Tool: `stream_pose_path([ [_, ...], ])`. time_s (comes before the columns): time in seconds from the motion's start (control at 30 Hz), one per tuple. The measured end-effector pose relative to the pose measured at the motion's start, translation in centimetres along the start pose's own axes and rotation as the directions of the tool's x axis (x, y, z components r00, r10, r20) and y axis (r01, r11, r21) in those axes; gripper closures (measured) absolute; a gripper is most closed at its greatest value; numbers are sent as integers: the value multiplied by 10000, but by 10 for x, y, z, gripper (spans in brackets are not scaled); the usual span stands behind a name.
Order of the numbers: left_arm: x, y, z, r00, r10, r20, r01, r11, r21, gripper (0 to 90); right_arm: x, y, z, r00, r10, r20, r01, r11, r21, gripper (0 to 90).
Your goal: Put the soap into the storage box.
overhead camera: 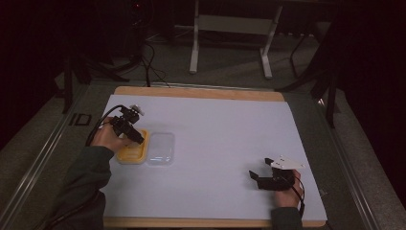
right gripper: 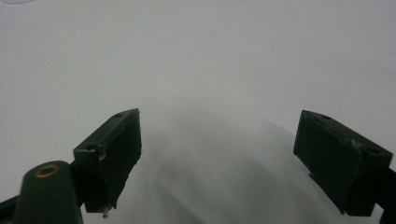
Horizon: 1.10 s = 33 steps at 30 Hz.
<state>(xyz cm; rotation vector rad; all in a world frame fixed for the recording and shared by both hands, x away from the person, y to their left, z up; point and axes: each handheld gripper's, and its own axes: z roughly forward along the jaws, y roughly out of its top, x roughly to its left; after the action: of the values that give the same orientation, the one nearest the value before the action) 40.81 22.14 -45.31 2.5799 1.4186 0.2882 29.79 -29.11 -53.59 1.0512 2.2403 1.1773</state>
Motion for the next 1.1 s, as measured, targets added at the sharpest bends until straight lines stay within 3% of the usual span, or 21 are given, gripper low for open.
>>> stream_pose_path([
  [0.57, 1, -5, 15, 9996, 176, 218, -187, 9985, 514, 251, 0, 0, 0, 10000, -14, -4, 14, 10000, -3, 149],
  [0.67, 1, -5, 13, 9994, 191, 286, -202, 9989, 412, 260, 0, 0, 0, 10000, -20, -10, 20, 10000, -1, 149],
  [0.73, 3, -5, 3, 9985, 7, 555, -5, 10000, -45, 347, 0, 0, 0, 10000, -22, -12, 22, 10000, 0, 150],
  [0.77, 3, -5, -2, 9982, 25, 596, -9, 9996, -272, 513, 0, 0, 0, 10000, -20, -6, 20, 10000, 6, 149],
  [0.8, 2, -3, -5, 9995, 197, 236, -195, 9998, -63, 470, 0, 0, 0, 10000, -19, -13, 19, 10000, 20, 149],
  [0.83, 0, -2, -5, 9991, 414, 133, -416, 9991, 128, 404, 0, 0, 0, 10000, -35, -9, 35, 10000, 27, 150],
  [0.87, -4, -1, -5, 9972, 729, 163, -734, 9969, 296, 394, 0, 0, 0, 10000, -36, -11, 36, 10000, 29, 150],
  [0.93, -9, 1, -4, 9953, 960, 115, -964, 9944, 430, 373, 0, 0, 0, 10000, -33, -11, 33, 10000, 19, 149],
  [1.1, -11, 2, -1, 9959, 896, 102, -899, 9955, 308, 327, 0, 0, 0, 10000, -21, -8, 21, 10000, 10, 150],
])
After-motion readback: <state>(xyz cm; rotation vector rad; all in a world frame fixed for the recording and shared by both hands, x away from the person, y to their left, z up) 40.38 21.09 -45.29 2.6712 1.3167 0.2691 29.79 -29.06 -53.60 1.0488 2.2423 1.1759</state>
